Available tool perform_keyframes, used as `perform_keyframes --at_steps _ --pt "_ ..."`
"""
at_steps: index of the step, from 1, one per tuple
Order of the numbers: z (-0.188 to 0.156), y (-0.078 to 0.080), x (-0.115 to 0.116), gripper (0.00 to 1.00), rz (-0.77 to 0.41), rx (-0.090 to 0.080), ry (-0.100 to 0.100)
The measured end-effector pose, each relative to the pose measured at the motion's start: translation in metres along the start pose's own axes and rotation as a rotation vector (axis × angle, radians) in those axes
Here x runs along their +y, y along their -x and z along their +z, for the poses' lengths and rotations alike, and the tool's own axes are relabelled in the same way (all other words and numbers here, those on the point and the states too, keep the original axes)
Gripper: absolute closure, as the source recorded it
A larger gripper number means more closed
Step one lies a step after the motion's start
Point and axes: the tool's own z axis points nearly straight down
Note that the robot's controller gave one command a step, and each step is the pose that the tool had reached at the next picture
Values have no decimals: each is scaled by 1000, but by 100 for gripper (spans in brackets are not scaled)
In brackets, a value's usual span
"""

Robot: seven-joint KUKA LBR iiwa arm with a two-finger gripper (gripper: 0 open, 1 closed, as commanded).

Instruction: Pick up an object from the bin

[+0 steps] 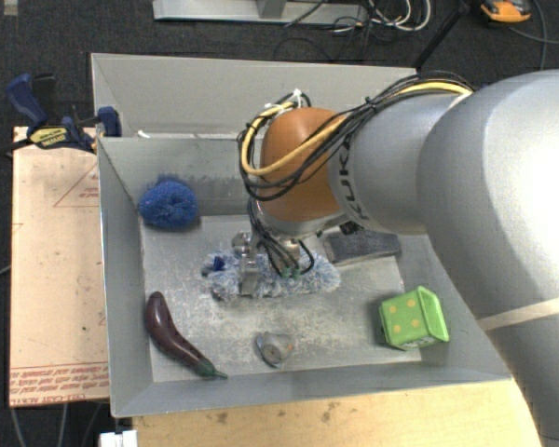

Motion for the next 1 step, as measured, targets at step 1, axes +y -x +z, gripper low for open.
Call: perform_keyframes --at_steps 1 --pt "-125 -8 16 100 -66 2 -1"
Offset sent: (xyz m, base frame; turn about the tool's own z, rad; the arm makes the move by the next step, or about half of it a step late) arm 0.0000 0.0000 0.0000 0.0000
